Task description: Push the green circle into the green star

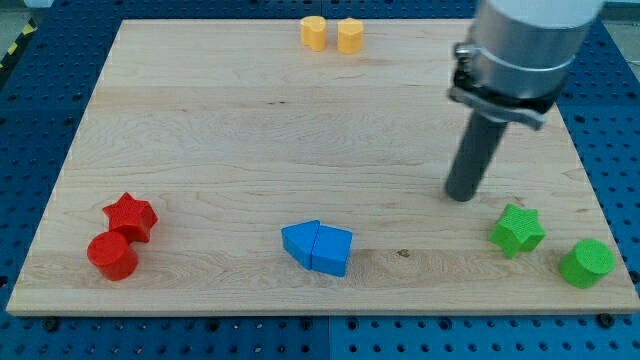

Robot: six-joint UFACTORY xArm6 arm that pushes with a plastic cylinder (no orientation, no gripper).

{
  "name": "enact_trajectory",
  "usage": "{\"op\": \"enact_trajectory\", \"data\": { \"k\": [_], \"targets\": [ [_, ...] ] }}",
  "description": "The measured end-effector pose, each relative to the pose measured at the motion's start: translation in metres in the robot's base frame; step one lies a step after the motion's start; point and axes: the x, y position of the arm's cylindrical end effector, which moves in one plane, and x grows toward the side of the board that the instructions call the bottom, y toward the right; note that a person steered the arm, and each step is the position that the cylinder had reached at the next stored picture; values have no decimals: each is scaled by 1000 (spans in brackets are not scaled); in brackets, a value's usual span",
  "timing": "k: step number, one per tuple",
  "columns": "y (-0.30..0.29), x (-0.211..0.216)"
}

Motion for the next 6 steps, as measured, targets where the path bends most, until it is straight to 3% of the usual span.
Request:
{"op": "enact_trajectory", "data": {
  "k": [1,2,3,6],
  "targets": [
    [80,20],
    [142,71],
    [136,118],
    [82,93]
  ]
}}
